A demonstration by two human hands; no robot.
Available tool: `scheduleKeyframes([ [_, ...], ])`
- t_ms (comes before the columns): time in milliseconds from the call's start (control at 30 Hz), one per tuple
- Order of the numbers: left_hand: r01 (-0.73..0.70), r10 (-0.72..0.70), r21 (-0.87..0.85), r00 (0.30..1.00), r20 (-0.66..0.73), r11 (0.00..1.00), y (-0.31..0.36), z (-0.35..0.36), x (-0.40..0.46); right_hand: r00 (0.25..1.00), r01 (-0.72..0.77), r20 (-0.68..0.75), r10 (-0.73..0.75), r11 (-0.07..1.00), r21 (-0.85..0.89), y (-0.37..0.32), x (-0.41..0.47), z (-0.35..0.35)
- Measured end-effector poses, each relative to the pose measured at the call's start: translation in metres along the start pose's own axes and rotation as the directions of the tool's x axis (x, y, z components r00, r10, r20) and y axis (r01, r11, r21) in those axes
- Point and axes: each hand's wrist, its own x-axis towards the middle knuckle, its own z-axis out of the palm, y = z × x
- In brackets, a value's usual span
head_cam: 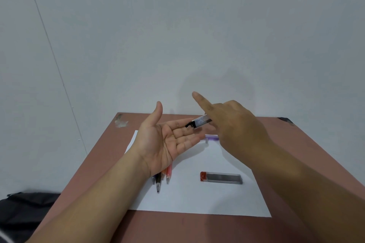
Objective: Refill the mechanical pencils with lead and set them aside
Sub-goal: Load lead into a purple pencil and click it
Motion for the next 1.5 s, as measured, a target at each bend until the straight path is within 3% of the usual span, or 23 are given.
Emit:
scheduleKeyframes([
  [133,-0.009,0.009,0.011,1.0,0.0,1.0,-0.001,0.0,0.0,0.991,0.121,-0.056,-0.118,0.992,0.043,0.009,-0.002,0.001],
  [267,0.0,0.0,0.011,1.0,-0.013,1.0,0.0,-0.001,0.001,1.0,0.022,-0.005,-0.022,1.0,-0.004,0.002,0.002,-0.004],
  [400,0.006,-0.006,0.008,1.0,-0.004,1.0,-0.001,-0.001,0.001,0.992,0.116,-0.053,-0.114,0.993,0.031,0.009,-0.001,-0.003],
  [633,0.027,-0.027,-0.017,0.999,0.024,0.999,-0.001,-0.003,0.002,0.998,0.038,-0.048,-0.038,0.999,-0.012,0.004,0.001,-0.004],
  [767,0.027,-0.027,-0.012,0.999,0.036,1.0,-0.001,-0.001,0.001,0.995,0.091,-0.048,-0.089,0.995,0.035,0.007,-0.001,-0.002],
  [900,0.037,-0.035,-0.034,0.998,0.047,0.999,-0.001,-0.003,0.002,1.0,0.0,-0.011,0.001,0.999,0.046,0.004,0.001,-0.005],
  [1000,-0.016,0.016,0.037,1.0,0.009,0.999,-0.002,-0.001,0.003,0.997,0.042,-0.07,-0.037,0.997,0.068,0.01,-0.003,-0.002],
  [1100,-0.138,0.154,0.167,0.984,-0.087,0.976,-0.005,0.0,0.005,0.995,-0.054,-0.075,0.059,0.996,0.066,0.007,-0.007,-0.001],
  [1233,-0.259,0.35,0.458,0.929,-0.124,0.85,-0.011,-0.004,0.009,0.988,-0.119,-0.086,0.126,0.99,0.08,0.003,-0.014,0.004],
  [1500,-0.252,0.465,0.737,0.88,-0.095,0.627,-0.015,-0.001,0.007,0.969,-0.177,-0.164,0.183,0.983,0.051,-0.006,-0.024,0.014],
])
